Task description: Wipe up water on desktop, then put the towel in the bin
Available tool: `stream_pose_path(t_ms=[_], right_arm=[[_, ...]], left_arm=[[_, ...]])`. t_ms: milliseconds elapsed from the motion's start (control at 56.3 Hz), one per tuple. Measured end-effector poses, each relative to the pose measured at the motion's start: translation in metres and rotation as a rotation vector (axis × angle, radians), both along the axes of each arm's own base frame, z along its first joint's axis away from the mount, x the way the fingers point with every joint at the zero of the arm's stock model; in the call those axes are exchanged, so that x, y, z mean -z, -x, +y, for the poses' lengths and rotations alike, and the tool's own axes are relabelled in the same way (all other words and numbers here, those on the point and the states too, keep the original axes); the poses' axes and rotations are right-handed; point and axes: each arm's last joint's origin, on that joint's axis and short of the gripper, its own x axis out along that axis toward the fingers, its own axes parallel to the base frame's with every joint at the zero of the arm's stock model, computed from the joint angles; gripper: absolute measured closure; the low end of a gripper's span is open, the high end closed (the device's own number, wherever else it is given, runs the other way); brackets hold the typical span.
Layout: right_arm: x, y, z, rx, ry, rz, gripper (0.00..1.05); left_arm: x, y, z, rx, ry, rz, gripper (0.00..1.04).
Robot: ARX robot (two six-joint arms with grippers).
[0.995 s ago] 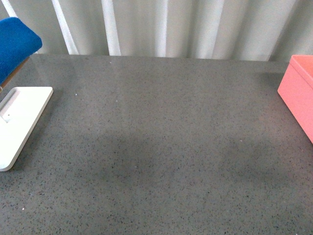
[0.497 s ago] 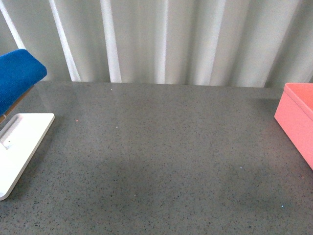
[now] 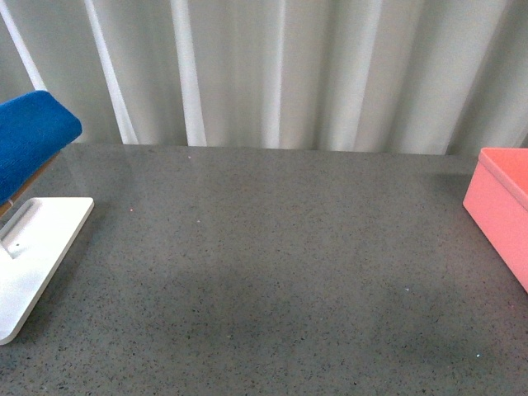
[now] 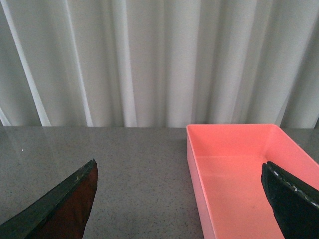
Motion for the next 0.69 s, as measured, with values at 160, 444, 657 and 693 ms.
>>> stream_pose_path(t_ms=[160, 444, 657, 693], right_arm=[[0.0, 0.0, 0.0, 0.0, 0.0, 0.0, 0.07], [0.0, 0.0, 0.0, 0.0, 0.0, 0.0, 0.07], [0.0, 0.0, 0.0, 0.0, 0.0, 0.0, 0.07], [0.0, 0.0, 0.0, 0.0, 0.0, 0.0, 0.07]], left_arm=[[-0.029, -0.068, -0.023, 0.091, -0.04, -0.015, 0.07], [-0.033, -0.238, -0.032, 0.126, -0.333, 0.253, 0.07], [-0.01, -0.293, 0.021, 0.028, -0.435, 0.385, 0.07], [-0.005, -0.295, 0.029, 0.019, -0.447, 0.399, 0.07]])
